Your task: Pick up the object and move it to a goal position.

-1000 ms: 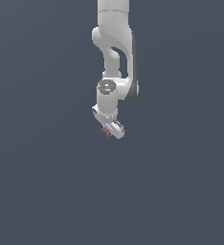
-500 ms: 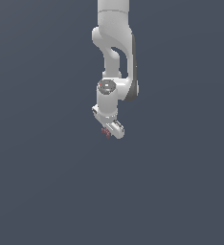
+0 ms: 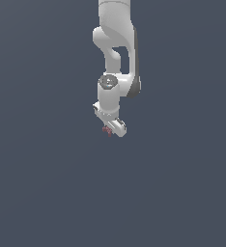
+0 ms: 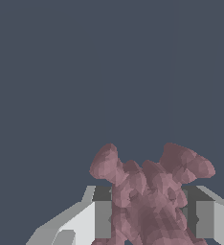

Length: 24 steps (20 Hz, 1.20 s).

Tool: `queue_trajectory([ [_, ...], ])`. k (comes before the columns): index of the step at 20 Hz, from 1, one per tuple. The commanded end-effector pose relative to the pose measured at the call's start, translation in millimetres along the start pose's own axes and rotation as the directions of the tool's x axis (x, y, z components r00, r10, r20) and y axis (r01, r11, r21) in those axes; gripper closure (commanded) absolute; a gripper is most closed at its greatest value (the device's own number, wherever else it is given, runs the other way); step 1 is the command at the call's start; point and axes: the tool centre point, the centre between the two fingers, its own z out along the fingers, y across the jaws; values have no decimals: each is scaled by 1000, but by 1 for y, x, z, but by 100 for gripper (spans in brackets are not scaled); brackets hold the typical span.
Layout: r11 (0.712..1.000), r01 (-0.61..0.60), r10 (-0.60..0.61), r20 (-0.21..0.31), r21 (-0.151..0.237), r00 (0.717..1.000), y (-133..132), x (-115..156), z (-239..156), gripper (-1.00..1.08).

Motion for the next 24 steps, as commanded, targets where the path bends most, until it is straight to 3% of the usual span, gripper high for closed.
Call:
queue_trajectory([
  [1, 1000, 0, 0, 0, 1, 1000, 0, -2, -12, 108],
  [9, 1000, -1, 1, 0, 1, 1000, 3, -15, -71, 108],
  [24, 1000, -2, 2, -3, -2, 1000, 8, -45, -221, 108],
])
